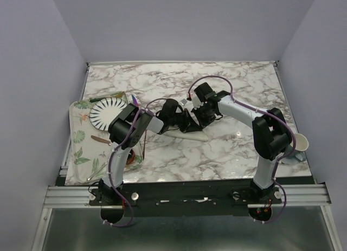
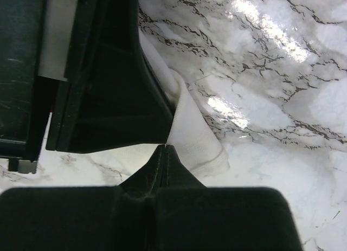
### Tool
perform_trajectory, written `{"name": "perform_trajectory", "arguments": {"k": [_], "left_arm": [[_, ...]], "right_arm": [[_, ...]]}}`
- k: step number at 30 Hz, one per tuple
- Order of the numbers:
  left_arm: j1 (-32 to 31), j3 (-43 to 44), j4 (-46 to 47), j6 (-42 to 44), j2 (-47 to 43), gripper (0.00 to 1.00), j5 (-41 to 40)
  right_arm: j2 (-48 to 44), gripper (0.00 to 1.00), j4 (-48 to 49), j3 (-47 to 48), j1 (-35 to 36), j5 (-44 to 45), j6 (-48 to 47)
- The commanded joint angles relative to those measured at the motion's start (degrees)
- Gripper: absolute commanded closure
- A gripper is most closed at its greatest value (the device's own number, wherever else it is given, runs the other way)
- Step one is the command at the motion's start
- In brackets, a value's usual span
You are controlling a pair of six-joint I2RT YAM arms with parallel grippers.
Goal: Fold the napkin into a case and place the utensils inside
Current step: Stuff the top corner of the smaller-rectangle-folded napkin into the folded napkin.
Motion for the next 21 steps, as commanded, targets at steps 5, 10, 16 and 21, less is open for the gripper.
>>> {"name": "perform_trajectory", "arguments": {"k": [5,10,16,21], "left_arm": [[-0.87,2.31,-8.92,3.39,5.33,1.00,-4.67],[0.27,1.18,-10.07,7.34,0.95,1.00,-2.04],[1.06,0.12,-11.47,12.71,-8.55,0.94,2.53],[1.15,-1.64,-15.07,13.24,-12.95,0.92,1.75]], "right_arm": [[0.78,0.99,-1.11,-0.56,-0.17,-3.13,1.33],[1.48,0.99,-0.85,-1.97,-2.45,-0.84,0.54],[1.13,0.99,0.38,-4.25,-3.60,-0.75,-0.87],[0.87,0.99,0.82,-4.17,-3.60,-2.07,-0.51]]}}
